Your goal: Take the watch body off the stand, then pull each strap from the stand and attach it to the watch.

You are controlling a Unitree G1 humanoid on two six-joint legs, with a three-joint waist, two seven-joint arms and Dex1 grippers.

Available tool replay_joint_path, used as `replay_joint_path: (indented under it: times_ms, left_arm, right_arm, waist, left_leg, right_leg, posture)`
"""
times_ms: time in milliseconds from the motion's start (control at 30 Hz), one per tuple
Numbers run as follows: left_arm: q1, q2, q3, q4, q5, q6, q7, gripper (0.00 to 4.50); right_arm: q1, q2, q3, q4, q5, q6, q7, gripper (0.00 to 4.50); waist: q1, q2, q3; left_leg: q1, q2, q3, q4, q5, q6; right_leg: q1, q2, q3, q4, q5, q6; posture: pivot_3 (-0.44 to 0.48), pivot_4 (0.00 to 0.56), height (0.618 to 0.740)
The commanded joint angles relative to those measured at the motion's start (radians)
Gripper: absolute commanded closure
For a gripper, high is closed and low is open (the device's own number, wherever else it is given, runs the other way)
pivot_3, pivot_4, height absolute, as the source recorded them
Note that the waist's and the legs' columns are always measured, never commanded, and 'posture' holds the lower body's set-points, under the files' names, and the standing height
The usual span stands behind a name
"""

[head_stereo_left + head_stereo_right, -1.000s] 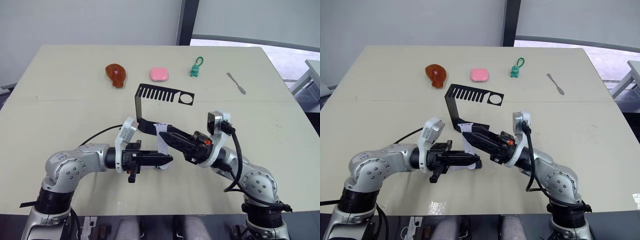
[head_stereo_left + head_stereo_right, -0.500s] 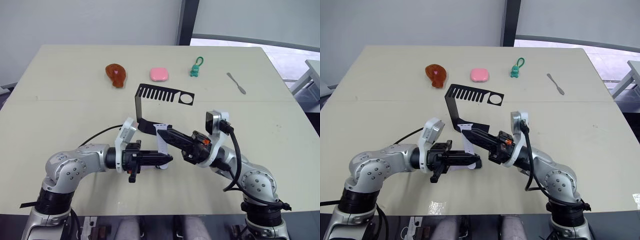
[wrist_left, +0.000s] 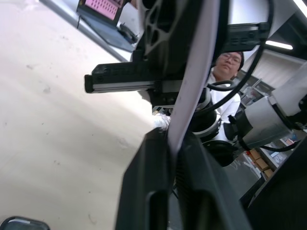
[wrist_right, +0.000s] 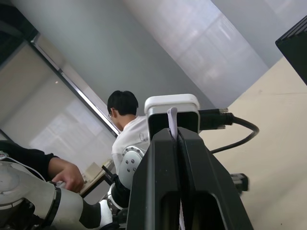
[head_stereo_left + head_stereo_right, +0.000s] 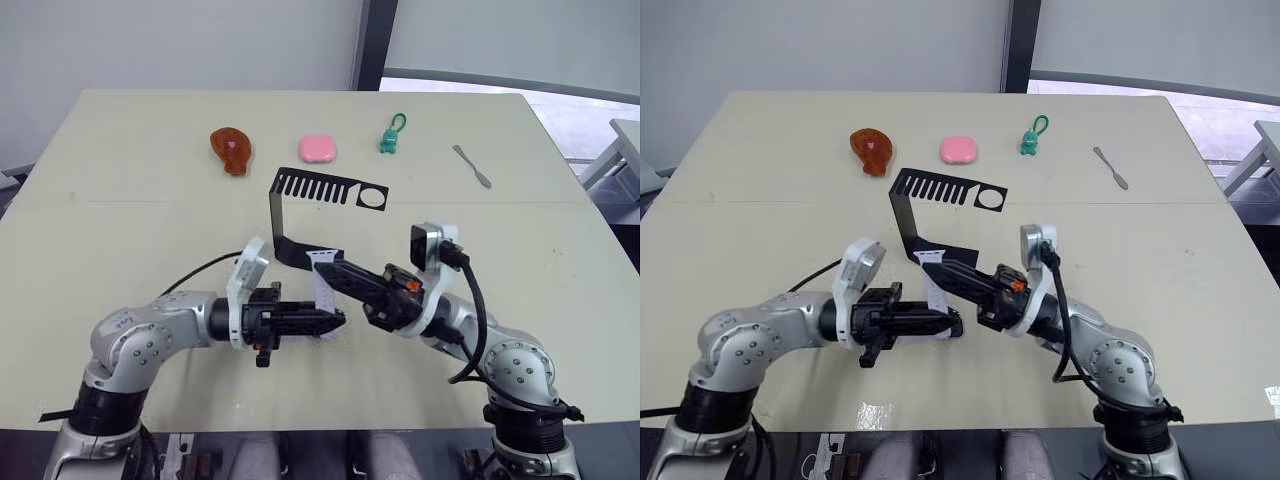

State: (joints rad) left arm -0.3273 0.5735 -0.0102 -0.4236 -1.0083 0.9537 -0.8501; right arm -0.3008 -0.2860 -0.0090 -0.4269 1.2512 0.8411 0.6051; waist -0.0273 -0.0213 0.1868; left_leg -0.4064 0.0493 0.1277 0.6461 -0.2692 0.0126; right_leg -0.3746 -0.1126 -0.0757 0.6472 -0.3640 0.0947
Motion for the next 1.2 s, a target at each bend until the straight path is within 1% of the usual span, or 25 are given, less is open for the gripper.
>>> replay_joint_path:
  times_ms: [33, 100, 167, 233, 300, 400, 433, 500, 533, 600, 667, 700, 800, 900, 967, 1067, 1133, 1200]
  left_arm:
    - [0.031, 0.039, 0.018, -0.061, 0.061, -0.101, -0.061, 2.00]
    - [0.062, 0.061, 0.059, -0.068, 0.101, -0.177, -0.079, 0.96]
    - [0.101, 0.087, 0.117, -0.062, 0.119, -0.233, -0.101, 0.03]
    - [0.161, 0.139, 0.173, -0.048, 0.157, -0.299, -0.158, 0.03]
    - [0.243, 0.204, 0.229, -0.021, 0.228, -0.394, -0.236, 0.03]
    - [0.349, 0.251, 0.292, 0.033, 0.313, -0.521, -0.300, 0.03]
    - [0.377, 0.252, 0.313, 0.056, 0.337, -0.558, -0.307, 0.03]
    - [0.407, 0.228, 0.371, 0.113, 0.373, -0.632, -0.280, 0.03]
    - [0.415, 0.217, 0.398, 0.141, 0.385, -0.661, -0.265, 0.03]
    - [0.421, 0.195, 0.458, 0.229, 0.458, -0.793, -0.232, 0.03]
    - [0.457, 0.208, 0.508, 0.318, 0.509, -0.877, -0.242, 0.03]
    - [0.470, 0.214, 0.520, 0.345, 0.522, -0.905, -0.255, 0.03]
    - [0.508, 0.229, 0.558, 0.383, 0.508, -0.921, -0.287, 0.03]
    - [0.494, 0.238, 0.553, 0.367, 0.477, -0.893, -0.291, 0.03]
    - [0.479, 0.239, 0.516, 0.318, 0.466, -0.871, -0.291, 0.03]
    - [0.443, 0.255, 0.450, 0.246, 0.486, -0.821, -0.270, 0.03]
    - [0.389, 0.268, 0.393, 0.189, 0.486, -0.773, -0.256, 0.03]
    - [0.318, 0.290, 0.305, 0.126, 0.507, -0.734, -0.252, 0.03]
  right_arm:
    - [-0.023, -0.024, -0.038, -0.041, 0.031, -0.012, 0.001, 4.50]
    - [-0.038, -0.071, -0.063, -0.046, 0.014, -0.019, 0.020, 4.50]
    - [-0.030, -0.150, -0.080, -0.065, -0.027, -0.022, 0.069, 4.50]
    - [0.000, -0.224, -0.108, -0.088, -0.053, -0.034, 0.107, 4.50]
    - [0.043, -0.284, -0.168, -0.112, -0.072, -0.057, 0.117, 4.50]
    - [0.150, -0.315, -0.265, -0.174, -0.092, -0.110, 0.086, 4.50]
    - [0.200, -0.328, -0.286, -0.201, -0.141, -0.143, 0.097, 4.50]
    - [0.291, -0.349, -0.333, -0.225, -0.214, -0.196, 0.118, 4.50]
    - [0.325, -0.357, -0.352, -0.224, -0.262, -0.236, 0.132, 4.50]
    - [0.397, -0.356, -0.403, -0.202, -0.333, -0.309, 0.151, 4.50]
    - [0.470, -0.342, -0.449, -0.167, -0.414, -0.395, 0.170, 4.50]
    - [0.491, -0.337, -0.461, -0.155, -0.432, -0.420, 0.177, 4.50]
    - [0.550, -0.360, -0.520, -0.098, -0.496, -0.497, 0.229, 4.50]
    - [0.558, -0.372, -0.555, -0.036, -0.524, -0.544, 0.256, 4.50]
    - [0.567, -0.395, -0.541, -0.013, -0.531, -0.559, 0.313, 4.50]
    - [0.556, -0.411, -0.531, 0.016, -0.525, -0.571, 0.357, 4.50]
    - [0.524, -0.417, -0.510, 0.031, -0.523, -0.579, 0.381, 4.50]
    - [0.484, -0.419, -0.472, 0.030, -0.527, -0.587, 0.398, 4.50]
  waist:
    - [-0.001, 0.000, 0.000]
    - [0.000, 0.000, 0.000]
    - [0.001, 0.000, 0.000]
    - [0.001, 0.000, 0.000]
    - [0.000, 0.000, 0.000]
    - [0.001, 0.000, 0.000]
    - [0.002, 0.000, 0.000]
    - [0.005, 0.000, 0.000]
    - [0.005, 0.000, 0.000]
    - [0.007, 0.000, 0.000]
    - [0.006, 0.000, 0.000]
    - [0.003, 0.000, 0.000]
    - [-0.002, 0.000, 0.000]
    - [0.000, 0.000, 0.000]
    - [0.001, 0.000, 0.000]
    - [0.003, 0.000, 0.000]
    - [0.002, 0.000, 0.000]
    - [0.002, 0.000, 0.000]
  left_leg:
    - [0.000, 0.000, 0.000, 0.000, 0.000, 0.000]
    - [0.000, 0.000, 0.000, 0.000, 0.000, 0.000]
    - [0.000, 0.000, 0.000, 0.000, 0.000, 0.000]
    - [0.000, 0.000, 0.000, -0.001, 0.000, 0.001]
    - [0.000, 0.000, 0.000, -0.002, -0.001, 0.001]
    - [0.000, 0.000, 0.001, -0.002, -0.001, 0.001]
    - [0.000, 0.000, 0.001, -0.002, -0.001, 0.001]
    - [0.000, 0.000, 0.001, -0.003, -0.002, 0.003]
    - [0.000, 0.000, 0.001, -0.003, -0.003, 0.003]
    - [0.000, -0.001, 0.001, -0.003, -0.004, 0.006]
    - [0.000, 0.000, 0.001, -0.003, -0.005, 0.006]
    - [0.000, 0.000, 0.001, -0.003, -0.005, 0.006]
    - [0.000, 0.000, 0.002, -0.004, -0.005, 0.006]
    - [0.001, 0.000, 0.002, -0.003, -0.005, 0.007]
    - [0.002, 0.000, 0.002, -0.003, -0.005, 0.007]
    - [0.002, 0.000, 0.001, -0.003, -0.005, 0.006]
    - [0.002, 0.000, 0.001, -0.003, -0.004, 0.004]
    - [0.002, 0.000, 0.001, -0.003, -0.003, 0.002]
  right_leg:
    - [0.000, 0.000, 0.000, 0.000, 0.000, 0.000]
    - [0.000, 0.000, 0.000, 0.000, 0.000, 0.000]
    - [0.000, 0.000, 0.000, 0.000, 0.000, 0.000]
    - [0.000, 0.000, 0.000, -0.001, 0.000, 0.000]
    - [0.000, -0.001, 0.000, -0.002, 0.000, 0.000]
    - [0.000, -0.001, 0.000, -0.003, 0.000, 0.000]
    - [0.000, -0.001, 0.000, -0.004, 0.000, 0.000]
    - [0.000, -0.002, 0.000, -0.004, 0.000, 0.000]
    - [0.000, -0.002, 0.000, -0.004, 0.000, 0.000]
    - [0.001, -0.002, 0.000, -0.004, 0.000, 0.000]
    - [0.001, -0.002, -0.001, -0.004, 0.000, 0.000]
    - [0.001, -0.002, -0.001, -0.004, 0.000, 0.000]
    - [0.000, -0.002, -0.001, -0.004, 0.000, 0.000]
    - [0.001, -0.002, -0.001, -0.003, 0.000, 0.000]
    - [0.001, -0.002, -0.001, -0.003, 0.000, 0.000]
    - [0.001, -0.002, -0.001, -0.003, 0.000, 0.000]
    - [0.002, -0.002, -0.001, -0.003, 0.000, 0.000]
    - [0.002, -0.002, -0.001, -0.003, 0.000, 0.000]
  posture:
    - [0.000, 0.150, 0.740]
    - [0.000, 0.150, 0.740]
    - [0.000, 0.150, 0.740]
    - [0.000, 0.150, 0.740]
    - [0.000, 0.150, 0.740]
    - [0.000, 0.150, 0.740]
    - [0.000, 0.150, 0.740]
    - [0.000, 0.150, 0.740]
    - [0.000, 0.150, 0.740]
    - [0.000, 0.150, 0.740]
    - [0.000, 0.150, 0.740]
    - [0.000, 0.150, 0.740]
    - [0.000, 0.150, 0.740]
    - [0.000, 0.150, 0.740]
    - [0.000, 0.150, 0.740]
    - [0.000, 0.150, 0.740]
    - [0.000, 0.150, 0.740]
    - [0.000, 0.150, 0.740]
